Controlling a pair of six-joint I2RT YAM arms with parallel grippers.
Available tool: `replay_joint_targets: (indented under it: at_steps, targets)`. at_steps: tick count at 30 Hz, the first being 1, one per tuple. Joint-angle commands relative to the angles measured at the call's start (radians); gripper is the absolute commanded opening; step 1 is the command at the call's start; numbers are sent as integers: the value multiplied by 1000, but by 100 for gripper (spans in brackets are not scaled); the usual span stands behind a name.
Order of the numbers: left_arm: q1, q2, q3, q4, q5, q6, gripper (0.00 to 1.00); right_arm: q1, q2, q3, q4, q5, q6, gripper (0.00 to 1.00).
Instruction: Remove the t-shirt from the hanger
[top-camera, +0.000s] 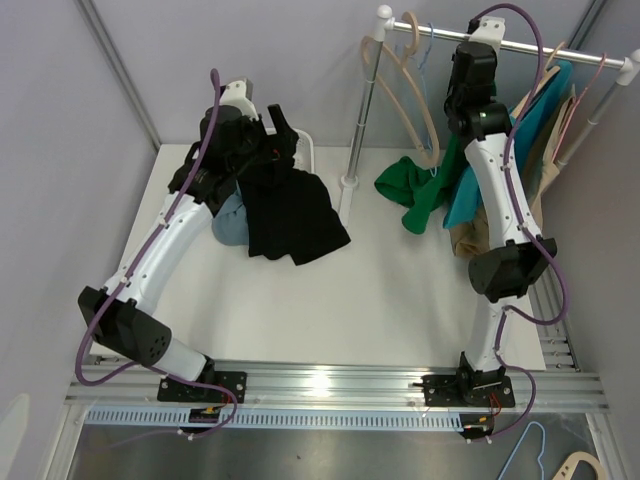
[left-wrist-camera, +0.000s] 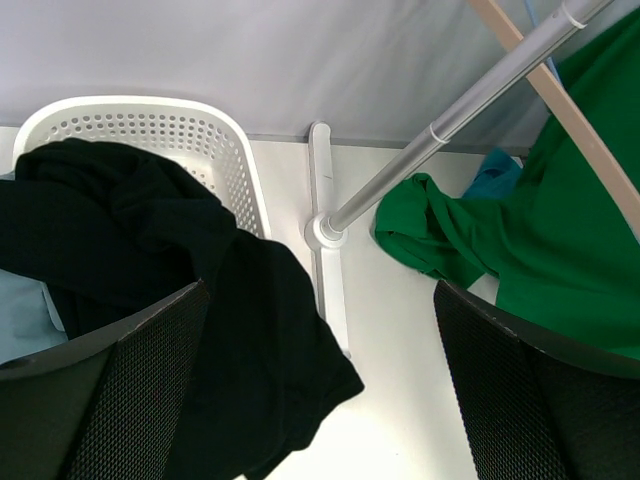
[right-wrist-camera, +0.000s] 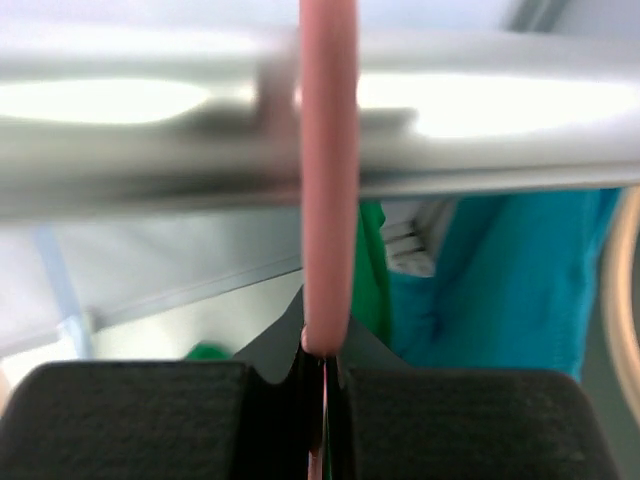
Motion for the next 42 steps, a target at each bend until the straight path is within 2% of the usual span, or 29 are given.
replay_joint_targets:
  at_steps: [1, 3, 10, 16, 21, 22, 23, 26, 33, 42]
  targets:
    - [-2, -71, -3, 30, 17, 4, 99, 1, -118, 30, -55, -165, 69, 0]
    - [-3, -82, -15, 34, 19, 2, 99, -12, -132, 27, -107, -264, 106, 0]
    - [-10, -100, -38, 32, 28, -3, 99, -30, -155, -44, -188, -381, 149, 0]
    - [-13, -116, -55, 40, 27, 0, 100, -30, -245, -200, -83, -482, 154, 0]
    - [-11, -114, -53, 44, 27, 5, 99, -39, -244, -201, -75, -574, 145, 0]
    - [-11, -111, -50, 43, 28, 5, 100, -42, -237, -181, -101, -568, 143, 1]
    - [-11, -111, -50, 43, 27, 5, 99, -44, -229, -176, -110, -555, 143, 17]
    - [-11, -113, -52, 52, 34, 4, 99, -44, -240, -210, -98, -518, 136, 38]
    - [-11, -102, -47, 57, 44, 10, 100, -44, -299, -323, 18, -438, 113, 40]
    - [-11, -107, -49, 60, 37, 19, 99, -33, -396, -533, 327, -308, 53, 41]
